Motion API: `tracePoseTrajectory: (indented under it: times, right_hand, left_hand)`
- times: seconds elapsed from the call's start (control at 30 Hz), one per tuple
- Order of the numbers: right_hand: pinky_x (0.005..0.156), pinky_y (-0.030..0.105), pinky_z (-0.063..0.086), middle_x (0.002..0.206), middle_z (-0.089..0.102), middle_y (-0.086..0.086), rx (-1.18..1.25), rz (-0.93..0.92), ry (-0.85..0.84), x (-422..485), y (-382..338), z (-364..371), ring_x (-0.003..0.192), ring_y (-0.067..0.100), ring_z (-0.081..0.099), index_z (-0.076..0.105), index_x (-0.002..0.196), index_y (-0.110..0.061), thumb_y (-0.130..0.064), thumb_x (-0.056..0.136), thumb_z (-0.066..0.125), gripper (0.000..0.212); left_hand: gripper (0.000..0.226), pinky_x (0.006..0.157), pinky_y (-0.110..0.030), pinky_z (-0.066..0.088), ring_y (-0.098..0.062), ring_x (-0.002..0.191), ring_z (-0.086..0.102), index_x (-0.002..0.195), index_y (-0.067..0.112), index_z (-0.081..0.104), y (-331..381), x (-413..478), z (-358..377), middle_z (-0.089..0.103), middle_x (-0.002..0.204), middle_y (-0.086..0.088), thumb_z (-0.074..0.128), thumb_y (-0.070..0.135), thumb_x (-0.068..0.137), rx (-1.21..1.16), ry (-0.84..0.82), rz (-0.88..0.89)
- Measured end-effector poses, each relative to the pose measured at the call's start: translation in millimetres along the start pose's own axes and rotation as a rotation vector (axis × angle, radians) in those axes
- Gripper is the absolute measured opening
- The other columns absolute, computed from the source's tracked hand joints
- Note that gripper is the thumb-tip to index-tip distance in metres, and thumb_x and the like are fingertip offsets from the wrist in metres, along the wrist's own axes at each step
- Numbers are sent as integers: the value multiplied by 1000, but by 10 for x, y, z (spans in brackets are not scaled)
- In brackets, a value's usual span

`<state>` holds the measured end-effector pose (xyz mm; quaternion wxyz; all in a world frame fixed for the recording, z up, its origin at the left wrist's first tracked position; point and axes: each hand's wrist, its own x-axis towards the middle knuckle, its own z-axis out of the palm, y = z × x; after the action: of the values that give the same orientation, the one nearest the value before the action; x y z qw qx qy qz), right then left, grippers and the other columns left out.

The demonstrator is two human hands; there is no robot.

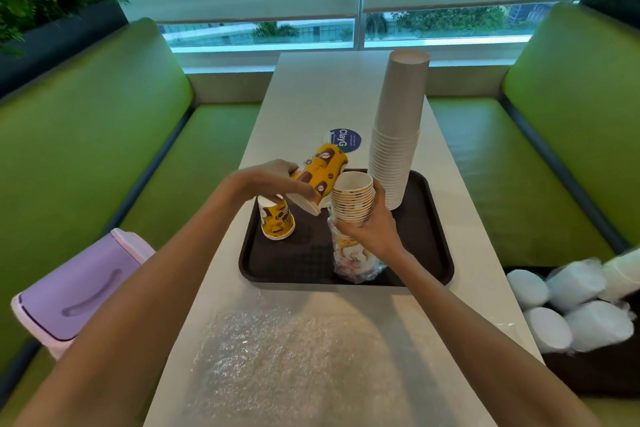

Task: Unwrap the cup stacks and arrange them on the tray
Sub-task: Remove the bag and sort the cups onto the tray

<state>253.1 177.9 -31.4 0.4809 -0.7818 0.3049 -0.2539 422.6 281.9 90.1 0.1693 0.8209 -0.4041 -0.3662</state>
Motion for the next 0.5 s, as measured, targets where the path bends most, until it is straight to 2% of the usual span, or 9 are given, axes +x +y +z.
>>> tracePoseTrajectory:
  times: [0.07,0.13,0.17,0.23,0.33,0.4,0.5]
  right_hand:
    - [98,32,42,135,49,-5,2,10,-1,9,22,14,118,10,50,15,142,-33,-39,68,85,102]
    - [99,34,42,137,48,-4,4,18,2,16,48,9,121,13,50,14,144,-31,-39,67,85,105]
    - [100,33,41,137,48,-3,8,18,6,15,61,2,122,13,50,15,145,-30,-38,68,85,104]
    - [102,33,40,140,47,-1,9,25,8,21,88,2,125,15,48,15,146,-27,-35,69,85,104]
    - [106,41,41,141,46,0,9,38,3,14,116,18,128,19,47,15,147,-25,-36,68,85,106]
    - [103,37,42,140,47,1,10,35,4,6,133,16,127,19,48,16,147,-25,-35,68,85,105]
    - [102,37,42,140,47,2,8,21,6,2,137,-6,127,20,49,16,146,-24,-32,68,85,104]
  left_hand:
    - [42,79,-26,46,-18,96,56,109,19,54,-68,2,54,61,104,-1,74,36,76,-66,-25,14]
    - [49,71,-22,42,-14,89,55,106,21,55,-144,20,46,63,101,1,74,39,64,-192,62,57]
    - [54,71,-21,43,-12,88,56,111,19,54,-199,45,28,64,104,1,78,34,65,-286,150,79]
    - [68,82,-25,48,-16,100,61,126,11,46,-372,143,-24,63,116,-5,83,19,69,-484,392,110]
    - [74,96,-37,48,-19,109,58,124,10,38,-646,266,-8,57,118,-2,85,11,67,-526,676,116]
    - [77,94,-35,46,-17,106,55,126,10,36,-773,307,111,55,116,-2,85,10,67,-490,724,75]
    - [81,93,-35,46,-18,106,56,127,9,36,-925,376,316,58,119,-5,87,11,64,-470,696,53]
